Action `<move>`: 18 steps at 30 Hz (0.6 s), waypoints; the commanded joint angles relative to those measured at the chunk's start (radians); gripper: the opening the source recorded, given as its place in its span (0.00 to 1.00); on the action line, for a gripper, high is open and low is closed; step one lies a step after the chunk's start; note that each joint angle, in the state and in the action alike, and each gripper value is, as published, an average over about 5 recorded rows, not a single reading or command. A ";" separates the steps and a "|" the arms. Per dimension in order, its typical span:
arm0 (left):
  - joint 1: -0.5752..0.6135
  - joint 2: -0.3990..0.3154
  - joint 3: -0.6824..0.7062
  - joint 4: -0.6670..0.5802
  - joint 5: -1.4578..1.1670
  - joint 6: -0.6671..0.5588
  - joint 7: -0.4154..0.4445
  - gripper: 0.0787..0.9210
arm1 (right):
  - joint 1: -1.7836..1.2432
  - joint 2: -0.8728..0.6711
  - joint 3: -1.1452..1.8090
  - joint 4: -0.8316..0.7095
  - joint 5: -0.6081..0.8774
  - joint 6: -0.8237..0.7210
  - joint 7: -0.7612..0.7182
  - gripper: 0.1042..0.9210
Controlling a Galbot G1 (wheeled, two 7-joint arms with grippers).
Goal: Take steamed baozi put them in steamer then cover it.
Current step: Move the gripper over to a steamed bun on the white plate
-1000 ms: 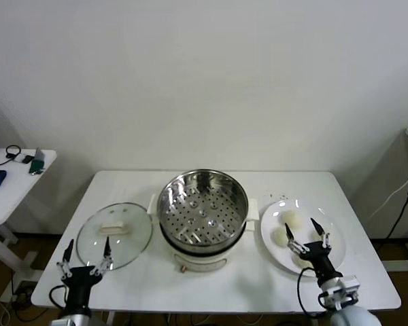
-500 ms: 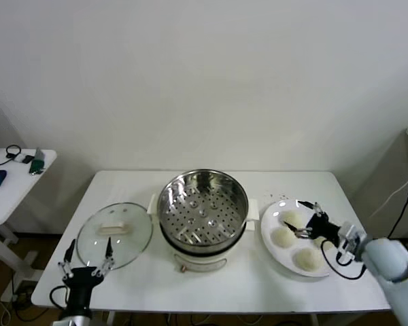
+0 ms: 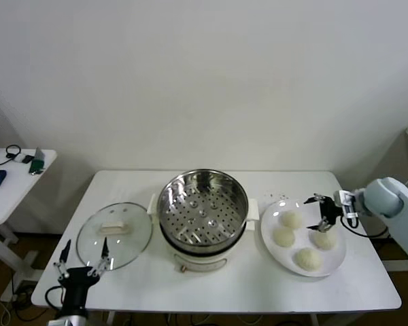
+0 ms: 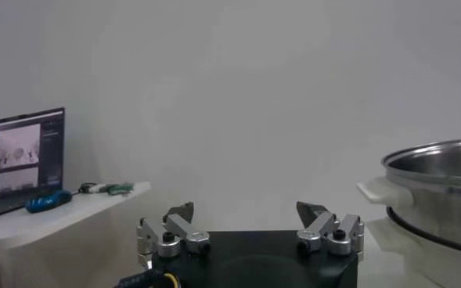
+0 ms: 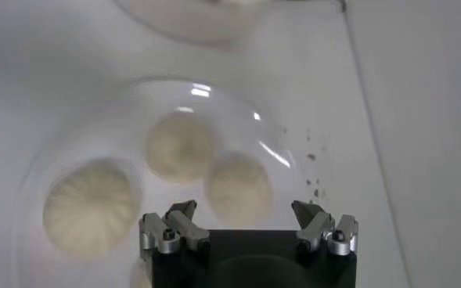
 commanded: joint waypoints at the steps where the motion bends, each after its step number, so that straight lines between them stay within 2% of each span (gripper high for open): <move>1: -0.006 0.003 -0.003 -0.004 0.000 0.016 -0.005 0.88 | 0.335 0.133 -0.427 -0.248 -0.021 0.016 -0.099 0.88; 8: -0.011 0.009 -0.020 -0.012 -0.008 0.034 -0.009 0.88 | 0.308 0.256 -0.435 -0.349 -0.017 0.016 -0.091 0.88; 18: -0.034 0.013 -0.019 -0.004 -0.009 0.053 -0.013 0.88 | 0.285 0.340 -0.407 -0.429 -0.019 0.020 -0.076 0.88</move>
